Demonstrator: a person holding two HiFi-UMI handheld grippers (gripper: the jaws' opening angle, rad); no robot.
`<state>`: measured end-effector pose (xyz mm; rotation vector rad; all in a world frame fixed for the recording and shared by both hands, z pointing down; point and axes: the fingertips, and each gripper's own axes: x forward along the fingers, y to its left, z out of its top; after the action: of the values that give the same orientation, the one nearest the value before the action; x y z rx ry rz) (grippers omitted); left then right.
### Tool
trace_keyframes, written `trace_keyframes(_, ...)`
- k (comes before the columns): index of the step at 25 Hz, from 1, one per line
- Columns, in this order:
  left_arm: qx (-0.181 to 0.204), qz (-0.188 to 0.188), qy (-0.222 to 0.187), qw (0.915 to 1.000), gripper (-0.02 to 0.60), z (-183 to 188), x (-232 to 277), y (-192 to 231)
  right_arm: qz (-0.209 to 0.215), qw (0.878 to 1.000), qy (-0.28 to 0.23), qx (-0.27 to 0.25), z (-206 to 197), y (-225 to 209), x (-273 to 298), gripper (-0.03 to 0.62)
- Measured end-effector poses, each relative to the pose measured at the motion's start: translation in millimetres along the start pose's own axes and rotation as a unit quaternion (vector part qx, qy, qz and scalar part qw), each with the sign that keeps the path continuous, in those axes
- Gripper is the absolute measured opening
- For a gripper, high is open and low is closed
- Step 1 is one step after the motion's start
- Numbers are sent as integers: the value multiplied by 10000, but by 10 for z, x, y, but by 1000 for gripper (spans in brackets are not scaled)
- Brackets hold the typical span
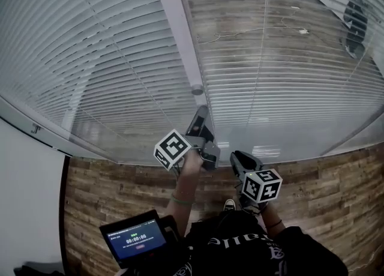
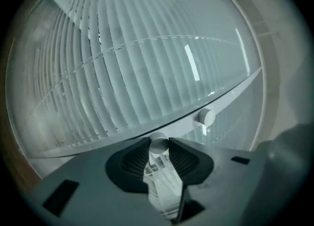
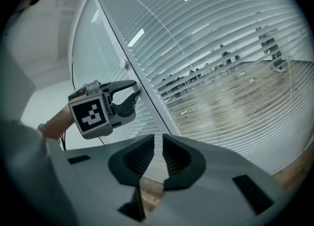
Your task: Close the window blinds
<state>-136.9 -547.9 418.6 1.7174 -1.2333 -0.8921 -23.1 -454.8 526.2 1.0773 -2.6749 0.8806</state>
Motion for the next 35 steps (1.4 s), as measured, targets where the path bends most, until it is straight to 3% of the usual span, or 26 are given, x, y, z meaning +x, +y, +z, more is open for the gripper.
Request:
trace_keyframes(1,207,-7,21,9998,126,-5,0,-5,-9,10000,6,-2,-7,-7,-8,66)
trace_keyframes(2,720,75,75,9973,127,-14,-3,-8,-17,10000,12,-5,-16,-15,-17,64)
trace_keyframes(3,1436,235,145,9893,126,-24,-10,-8,-27,10000,19,-6,-25,-23,-25,66)
trace_keyframes(4,2264,452,225,9727,127,-35,-20,-8,-40,10000,25,-5,-33,-32,-32,66)
trace_keyframes(5,3132,694,324,9466,130,-56,-32,-7,-56,10000,31,-2,-42,-41,-39,66)
trace_keyframes(6,3982,934,433,9115,133,-82,-45,0,-71,10000,37,2,-52,-49,-45,66)
trace_keyframes(8,5462,1312,558,8254,133,-105,-71,13,-94,9999,55,15,-73,-57,-53,66)
trace_keyframes(10,6527,1476,488,7415,133,-78,-75,-43,-120,9999,78,33,-91,-69,-61,65)
trace_keyframes(12,7254,1505,448,6702,133,-81,-46,-121,-146,9998,101,51,-108,-87,-68,66)
trace_keyframes(14,7714,1500,568,6158,133,-132,3,-127,-160,9998,117,60,-124,-100,-71,66)
trace_keyframes(15,7857,1509,626,5967,133,-153,20,-114,-166,9998,123,63,-130,-104,-73,66)
trace_keyframes(16,7945,1529,656,5840,133,-159,27,-101,-172,9998,125,67,-134,-108,-76,66)
trace_keyframes(17,7972,1550,663,5797,133,-153,27,-95,-178,9997,124,71,-136,-112,-82,65)
trace_keyframes(18,7926,1557,659,5858,132,-142,24,-96,-185,9997,121,76,-137,-119,-91,64)
trace_keyframes(19,7797,1545,648,6033,132,-131,19,-99,-195,9997,117,81,-139,-129,-104,66)
trace_keyframes(20,7574,1512,622,6322,130,-121,13,-101,-205,9997,114,88,-143,-141,-118,66)
trace_keyframes(21,7252,1462,574,6704,130,-107,5,-100,-213,9997,114,97,-149,-152,-129,66)
trace_keyframes(23,6356,1334,416,7593,129,-65,-8,-87,-216,9996,133,112,-165,-160,-133,66)
trace_keyframes(24,5857,1278,324,7997,129,-41,-13,-85,-209,9996,148,115,-172,-157,-125,66)
trace_keyframes(25,5386,1238,227,8331,129,-15,-17,-86,-202,9996,163,116,-179,-151,-115,64)
trace_keyframes(26,4948,1210,123,8604,127,11,-21,-88,-195,9996,177,116,-185,-143,-106,66)
trace_keyframes(28,4042,1132,-95,9076,126,63,-34,-83,-179,9996,199,123,-198,-125,-98,66)
trace_keyframes(30,2997,972,-270,9487,126,108,-43,-53,-155,9995,225,127,-208,-107,-89,66)
trace_keyframes(32,1982,734,-326,9769,126,105,-29,-12,-138,9995,245,124,-216,-102,-78,65)
trace_keyframes(34,1440,555,-317,9875,126,74,-17,1,-136,9995,249,126,-227,-110,-88,65)
trace_keyframes(35,1481,536,-315,9870,126,73,-22,-5,-140,9995,248,129,-234,-117,-99,65)
